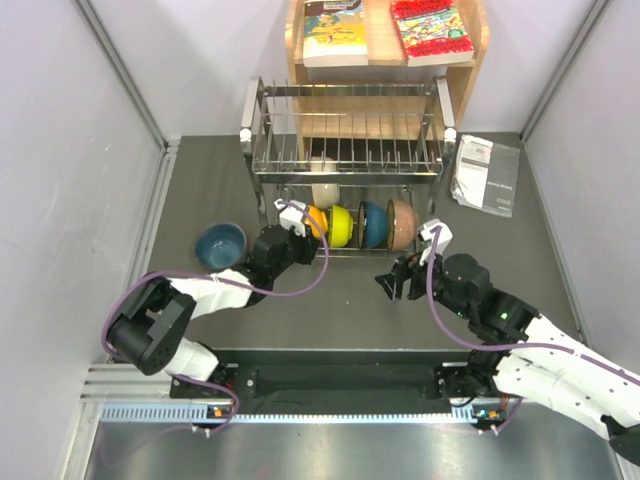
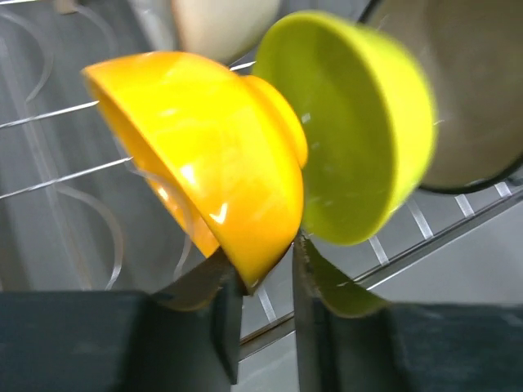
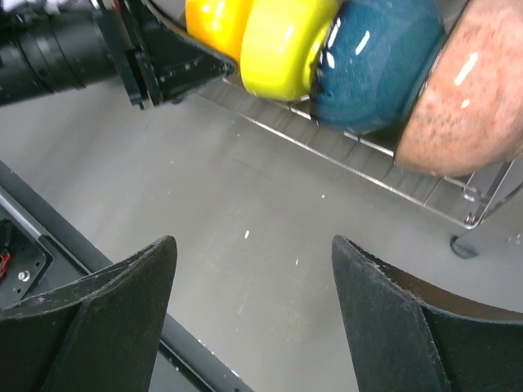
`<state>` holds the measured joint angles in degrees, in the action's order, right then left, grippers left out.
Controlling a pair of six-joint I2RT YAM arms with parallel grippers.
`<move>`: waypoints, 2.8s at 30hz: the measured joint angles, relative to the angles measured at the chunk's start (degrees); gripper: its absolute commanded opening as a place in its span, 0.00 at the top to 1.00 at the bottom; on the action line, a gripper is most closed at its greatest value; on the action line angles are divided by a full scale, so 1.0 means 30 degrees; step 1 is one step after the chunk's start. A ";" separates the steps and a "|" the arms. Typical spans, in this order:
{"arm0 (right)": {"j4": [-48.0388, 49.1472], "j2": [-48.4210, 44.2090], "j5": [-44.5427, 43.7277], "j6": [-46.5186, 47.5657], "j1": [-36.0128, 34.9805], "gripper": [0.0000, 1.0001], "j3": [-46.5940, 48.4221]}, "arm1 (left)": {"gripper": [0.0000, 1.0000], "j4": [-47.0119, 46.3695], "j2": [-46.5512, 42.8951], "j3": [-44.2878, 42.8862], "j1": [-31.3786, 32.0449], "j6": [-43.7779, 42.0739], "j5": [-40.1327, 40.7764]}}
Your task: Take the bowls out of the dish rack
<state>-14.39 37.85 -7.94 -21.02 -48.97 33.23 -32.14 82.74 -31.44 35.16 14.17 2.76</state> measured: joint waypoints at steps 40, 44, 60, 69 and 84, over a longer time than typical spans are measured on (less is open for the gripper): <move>0.0226 0.0612 -0.0627 -0.0933 0.0000 0.23 -0.0867 | 0.48 0.1668 -0.1763 -0.0991 -0.0015 0.0051 -0.0291; 0.0219 0.0903 -0.0634 -0.0933 0.0000 0.23 -0.0867 | 0.47 0.2841 -0.1705 -0.1814 -0.0015 -0.0350 -0.0321; 0.0568 0.0947 -0.0656 -0.1188 0.0000 0.22 -0.1501 | 0.40 0.8553 -0.1027 -0.3643 -0.0007 -0.2069 0.1384; 0.0816 0.0991 -0.0648 -0.1413 0.0000 0.23 -0.1581 | 0.40 0.9755 -0.0561 -0.4524 0.0073 -0.2433 0.1472; 0.0954 0.0860 -0.0707 -0.1581 0.0000 0.22 -0.2084 | 0.46 0.9843 0.1545 -0.5537 0.0816 -0.2572 0.1727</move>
<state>-11.53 40.42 -10.07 -25.76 -48.97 26.98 -2.61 87.37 -48.05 37.60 6.46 7.94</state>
